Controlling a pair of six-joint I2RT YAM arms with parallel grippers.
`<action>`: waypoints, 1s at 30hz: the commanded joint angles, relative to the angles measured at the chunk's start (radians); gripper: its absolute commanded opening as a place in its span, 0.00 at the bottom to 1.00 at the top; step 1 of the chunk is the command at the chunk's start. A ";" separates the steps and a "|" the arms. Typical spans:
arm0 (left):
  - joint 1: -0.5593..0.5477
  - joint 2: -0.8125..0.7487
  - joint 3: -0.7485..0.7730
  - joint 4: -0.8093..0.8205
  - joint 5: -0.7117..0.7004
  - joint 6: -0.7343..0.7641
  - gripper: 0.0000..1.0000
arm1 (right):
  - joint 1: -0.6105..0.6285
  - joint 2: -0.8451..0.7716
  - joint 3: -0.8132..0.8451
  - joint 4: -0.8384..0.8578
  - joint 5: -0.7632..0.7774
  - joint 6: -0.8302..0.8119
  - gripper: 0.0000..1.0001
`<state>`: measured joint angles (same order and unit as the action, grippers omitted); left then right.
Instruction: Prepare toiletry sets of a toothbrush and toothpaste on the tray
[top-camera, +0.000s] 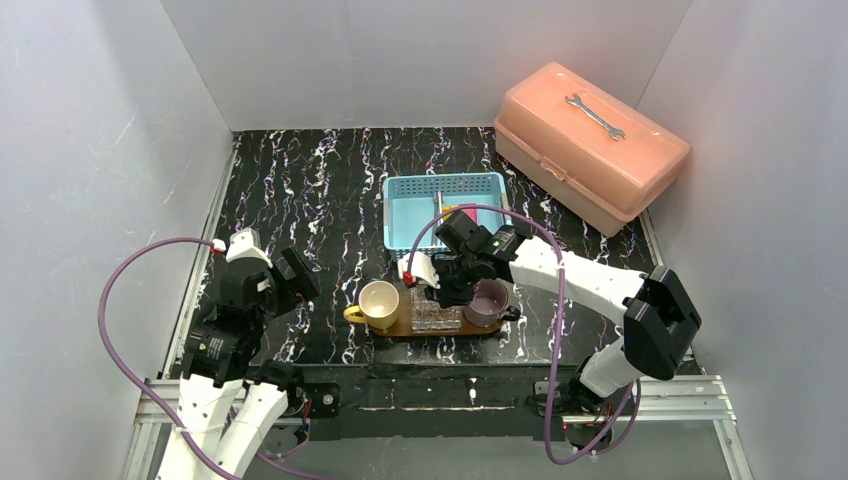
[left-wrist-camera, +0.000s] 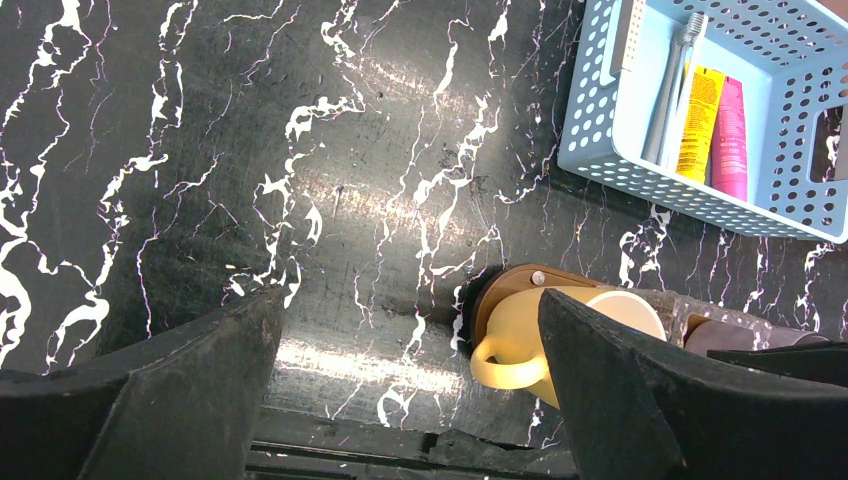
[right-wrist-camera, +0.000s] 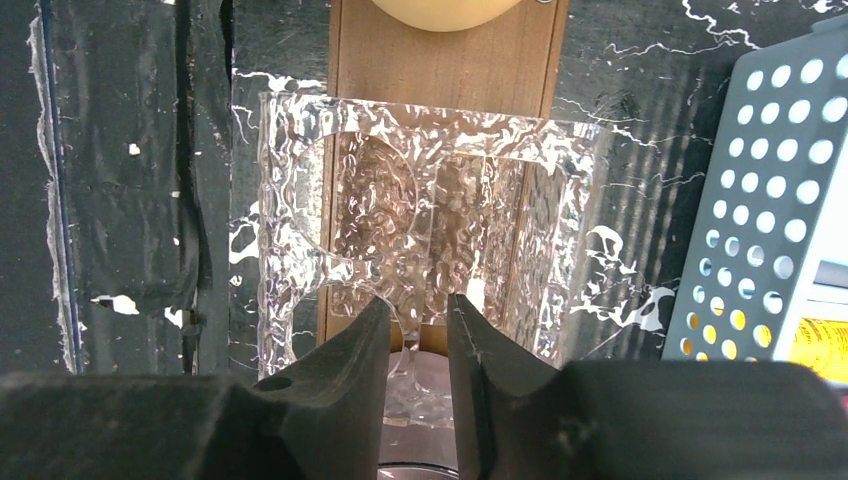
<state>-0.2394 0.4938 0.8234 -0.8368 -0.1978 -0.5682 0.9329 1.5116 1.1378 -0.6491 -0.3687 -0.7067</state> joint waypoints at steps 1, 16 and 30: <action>0.000 -0.003 -0.012 0.007 -0.001 0.013 0.98 | 0.007 -0.048 0.060 -0.016 0.024 -0.011 0.36; 0.000 -0.002 -0.013 0.007 0.001 0.013 0.98 | 0.006 -0.100 0.173 -0.067 0.083 0.005 0.46; 0.000 0.018 -0.010 0.005 0.008 0.018 0.98 | 0.002 -0.005 0.299 0.178 0.651 0.440 0.98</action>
<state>-0.2394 0.5034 0.8234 -0.8368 -0.1932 -0.5671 0.9333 1.4757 1.3983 -0.5968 0.0189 -0.4469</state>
